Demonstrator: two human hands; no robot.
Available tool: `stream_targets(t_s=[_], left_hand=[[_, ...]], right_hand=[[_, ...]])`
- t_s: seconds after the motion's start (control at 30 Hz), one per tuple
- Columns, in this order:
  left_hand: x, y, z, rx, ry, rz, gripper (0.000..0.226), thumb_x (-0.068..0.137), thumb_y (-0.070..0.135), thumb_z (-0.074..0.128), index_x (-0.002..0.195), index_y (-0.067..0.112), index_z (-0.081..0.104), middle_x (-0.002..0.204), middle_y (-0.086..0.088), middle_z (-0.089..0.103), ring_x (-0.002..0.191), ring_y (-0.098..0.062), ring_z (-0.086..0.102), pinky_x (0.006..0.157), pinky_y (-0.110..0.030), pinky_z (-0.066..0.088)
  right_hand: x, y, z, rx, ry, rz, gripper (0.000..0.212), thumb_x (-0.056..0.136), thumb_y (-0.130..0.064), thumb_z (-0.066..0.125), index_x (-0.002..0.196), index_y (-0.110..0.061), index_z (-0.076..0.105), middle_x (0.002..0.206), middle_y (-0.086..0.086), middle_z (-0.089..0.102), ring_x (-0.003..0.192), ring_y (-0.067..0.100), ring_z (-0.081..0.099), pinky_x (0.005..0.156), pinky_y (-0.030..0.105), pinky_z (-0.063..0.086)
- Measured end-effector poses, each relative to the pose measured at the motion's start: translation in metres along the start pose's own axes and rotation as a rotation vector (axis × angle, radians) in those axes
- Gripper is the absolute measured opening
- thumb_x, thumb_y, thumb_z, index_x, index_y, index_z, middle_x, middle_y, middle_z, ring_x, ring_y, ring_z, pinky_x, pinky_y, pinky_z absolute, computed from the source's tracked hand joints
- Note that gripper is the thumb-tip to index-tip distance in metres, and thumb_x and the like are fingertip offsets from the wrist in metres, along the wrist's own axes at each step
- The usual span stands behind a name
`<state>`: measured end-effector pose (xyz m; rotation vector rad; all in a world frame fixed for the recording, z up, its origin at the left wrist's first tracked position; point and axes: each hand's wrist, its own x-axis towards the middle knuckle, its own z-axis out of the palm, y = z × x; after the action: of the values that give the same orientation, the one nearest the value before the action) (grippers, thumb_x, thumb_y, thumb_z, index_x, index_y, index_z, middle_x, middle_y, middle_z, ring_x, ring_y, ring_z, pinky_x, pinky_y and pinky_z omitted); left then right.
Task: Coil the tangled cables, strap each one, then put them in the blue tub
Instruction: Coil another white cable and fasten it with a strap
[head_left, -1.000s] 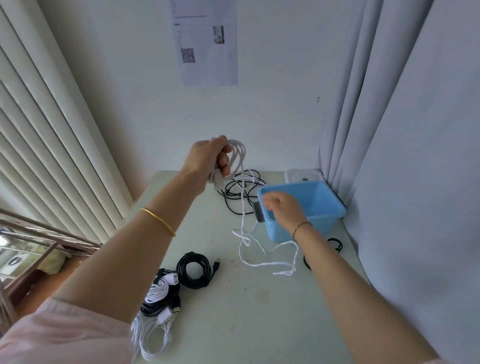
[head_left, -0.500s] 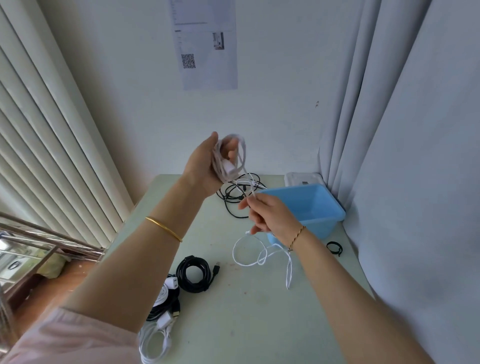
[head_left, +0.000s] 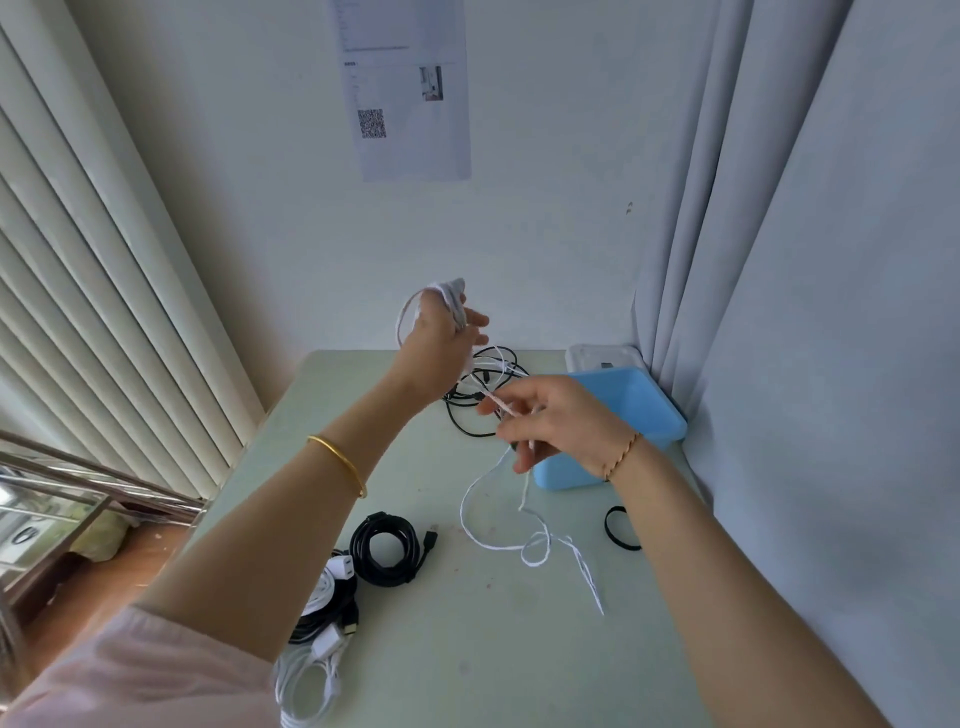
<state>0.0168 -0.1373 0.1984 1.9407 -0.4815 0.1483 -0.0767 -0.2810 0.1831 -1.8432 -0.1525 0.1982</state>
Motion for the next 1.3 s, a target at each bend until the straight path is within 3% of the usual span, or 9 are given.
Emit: stream_targets(t_s=[0.1, 0.17, 0.3, 0.4, 0.6, 0.73, 0.93, 1.13, 1.3], left_hand=[[-0.001, -0.015, -0.006, 0.433, -0.138, 0.028, 0.021, 0.091, 0.004, 0.047, 0.109, -0.003, 0.040, 0.101, -0.020, 0.061, 0.086, -0.036, 0.062, 0.080, -0.048, 0.050], [-0.008, -0.011, -0.009, 0.416, -0.271, -0.080, 0.015, 0.093, 0.010, 0.046, 0.102, 0.002, 0.038, 0.095, -0.023, 0.063, 0.079, -0.035, 0.062, 0.071, -0.046, 0.053], [-0.018, 0.006, -0.007, 0.285, -0.512, -0.068, 0.036, 0.094, 0.040, 0.052, 0.080, 0.007, 0.047, 0.062, -0.010, 0.062, 0.046, -0.020, 0.054, 0.047, -0.027, 0.045], [-0.021, 0.013, -0.006, 0.347, -0.530, -0.037, 0.029, 0.088, 0.028, 0.059, 0.068, 0.010, 0.050, 0.050, -0.005, 0.053, 0.039, -0.019, 0.046, 0.045, -0.029, 0.045], [-0.015, 0.024, -0.012, -0.390, -0.602, -0.303, 0.033, 0.100, 0.020, 0.042, 0.071, 0.004, 0.044, 0.040, 0.003, 0.029, 0.030, -0.010, 0.025, 0.040, -0.021, 0.037], [-0.009, 0.024, -0.014, -0.830, -0.622, -0.496, 0.034, 0.100, 0.030, 0.032, 0.072, 0.013, 0.043, 0.033, 0.010, 0.029, 0.023, -0.004, 0.027, 0.036, -0.016, 0.036], [0.009, 0.032, -0.025, -1.367, -0.297, -0.536, 0.044, 0.102, 0.034, 0.029, 0.067, 0.013, 0.046, 0.045, 0.007, 0.043, 0.033, -0.005, 0.040, 0.052, -0.015, 0.045], [0.015, 0.026, -0.025, -1.170, -0.034, -0.375, 0.025, 0.096, 0.005, 0.030, 0.077, 0.004, 0.046, 0.077, -0.011, 0.051, 0.067, -0.021, 0.053, 0.062, -0.029, 0.052], [0.000, 0.013, -0.014, -0.112, -0.056, -0.239, 0.014, 0.097, -0.001, 0.042, 0.111, -0.003, 0.046, 0.080, -0.009, 0.057, 0.053, -0.006, 0.058, 0.043, -0.012, 0.044]], right_hand=[[0.005, 0.003, -0.009, 0.117, 0.304, -0.063, 0.024, 0.083, 0.008, 0.055, 0.085, -0.012, 0.068, 0.057, -0.001, 0.042, 0.041, 0.009, 0.033, 0.038, 0.019, 0.037], [0.007, 0.002, -0.017, 0.144, 0.430, -0.147, 0.023, 0.082, 0.007, 0.058, 0.084, -0.014, 0.066, 0.062, -0.001, 0.045, 0.040, 0.003, 0.032, 0.038, 0.014, 0.029], [0.013, -0.005, -0.021, 0.110, 0.576, -0.296, 0.020, 0.081, 0.002, 0.064, 0.083, -0.018, 0.063, 0.072, -0.002, 0.058, 0.054, -0.001, 0.051, 0.049, 0.008, 0.037], [0.023, -0.005, -0.028, 0.120, 0.685, -0.365, 0.022, 0.081, 0.004, 0.062, 0.080, -0.019, 0.062, 0.077, 0.002, 0.064, 0.071, 0.013, 0.062, 0.066, 0.016, 0.048], [0.030, 0.018, -0.029, 0.261, 0.690, -0.247, 0.002, 0.088, -0.007, 0.062, 0.089, -0.006, 0.063, 0.069, 0.005, 0.059, 0.048, -0.003, 0.050, 0.047, 0.008, 0.037], [0.027, 0.031, -0.017, 0.177, 0.608, -0.179, 0.015, 0.090, -0.016, 0.060, 0.077, -0.011, 0.063, 0.057, 0.002, 0.053, 0.042, 0.002, 0.039, 0.045, 0.011, 0.032], [0.018, 0.025, 0.001, 0.032, 0.296, -0.120, 0.030, 0.099, -0.020, 0.045, 0.079, -0.004, 0.060, 0.064, 0.006, 0.061, 0.035, 0.008, 0.040, 0.041, 0.020, 0.035], [0.003, 0.016, 0.004, 0.016, -0.147, -0.004, 0.014, 0.096, -0.014, 0.051, 0.100, -0.005, 0.062, 0.068, 0.013, 0.062, 0.040, 0.014, 0.053, 0.046, 0.023, 0.047], [-0.003, -0.004, -0.005, -0.066, -0.106, -0.027, 0.012, 0.090, -0.008, 0.058, 0.090, 0.004, 0.061, 0.059, 0.012, 0.063, 0.038, 0.017, 0.054, 0.045, 0.024, 0.045]])
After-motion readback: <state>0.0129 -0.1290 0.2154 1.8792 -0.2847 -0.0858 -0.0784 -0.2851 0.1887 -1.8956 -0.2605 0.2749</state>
